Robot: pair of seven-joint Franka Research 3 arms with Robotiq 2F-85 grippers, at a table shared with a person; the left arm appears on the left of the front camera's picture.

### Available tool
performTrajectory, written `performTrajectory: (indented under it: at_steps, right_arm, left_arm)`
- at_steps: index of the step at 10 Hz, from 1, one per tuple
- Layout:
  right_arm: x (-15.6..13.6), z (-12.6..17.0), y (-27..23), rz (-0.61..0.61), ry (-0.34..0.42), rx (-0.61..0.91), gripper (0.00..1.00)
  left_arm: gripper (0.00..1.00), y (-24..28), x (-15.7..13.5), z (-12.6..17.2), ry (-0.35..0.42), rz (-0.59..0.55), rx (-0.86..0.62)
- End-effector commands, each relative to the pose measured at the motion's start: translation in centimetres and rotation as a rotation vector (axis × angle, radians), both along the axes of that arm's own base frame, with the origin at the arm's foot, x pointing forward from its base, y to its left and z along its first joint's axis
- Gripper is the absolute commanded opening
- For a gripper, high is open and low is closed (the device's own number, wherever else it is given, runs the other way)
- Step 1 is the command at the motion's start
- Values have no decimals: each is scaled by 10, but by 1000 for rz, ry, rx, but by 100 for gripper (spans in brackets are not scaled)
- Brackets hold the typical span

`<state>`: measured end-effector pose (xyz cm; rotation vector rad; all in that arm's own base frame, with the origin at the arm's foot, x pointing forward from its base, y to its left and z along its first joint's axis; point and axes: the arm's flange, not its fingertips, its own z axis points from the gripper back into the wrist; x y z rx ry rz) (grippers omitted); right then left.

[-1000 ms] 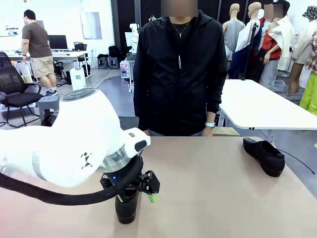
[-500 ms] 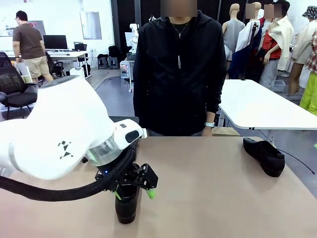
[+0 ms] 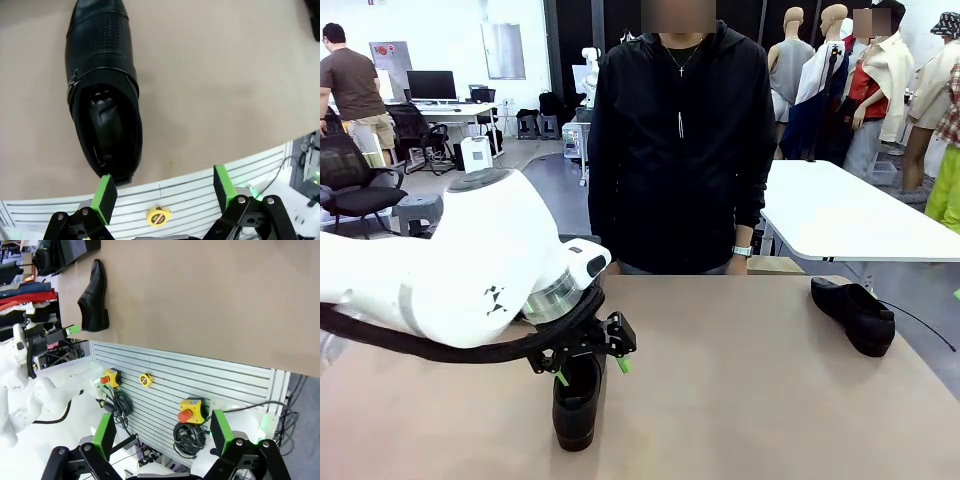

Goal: Organize the shoes by placing them on the stand.
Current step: Place the Shoe from the middle of the table onto the Shoes Stand.

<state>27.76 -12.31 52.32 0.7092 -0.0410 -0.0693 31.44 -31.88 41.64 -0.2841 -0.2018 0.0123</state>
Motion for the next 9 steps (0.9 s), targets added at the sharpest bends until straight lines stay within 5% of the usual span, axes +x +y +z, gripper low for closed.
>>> performTrajectory:
  at_steps: [1,6,7,8,9]
  right_arm:
    - [1,3,3,-26,5,7,100]
    - [1,3,3,-26,5,7,100]
    - [1,3,3,-26,5,7,100]
    - [1,3,3,-26,5,7,100]
    - [1,3,3,-26,5,7,100]
  left_arm:
    - [100,-18,18,-16,4,46,40]
    - [100,-24,39,-58,13,91,113]
    - [44,-27,40,-62,3,97,132]
    - [0,-29,40,-63,-2,93,138]
    - [0,-29,40,-65,0,95,149]
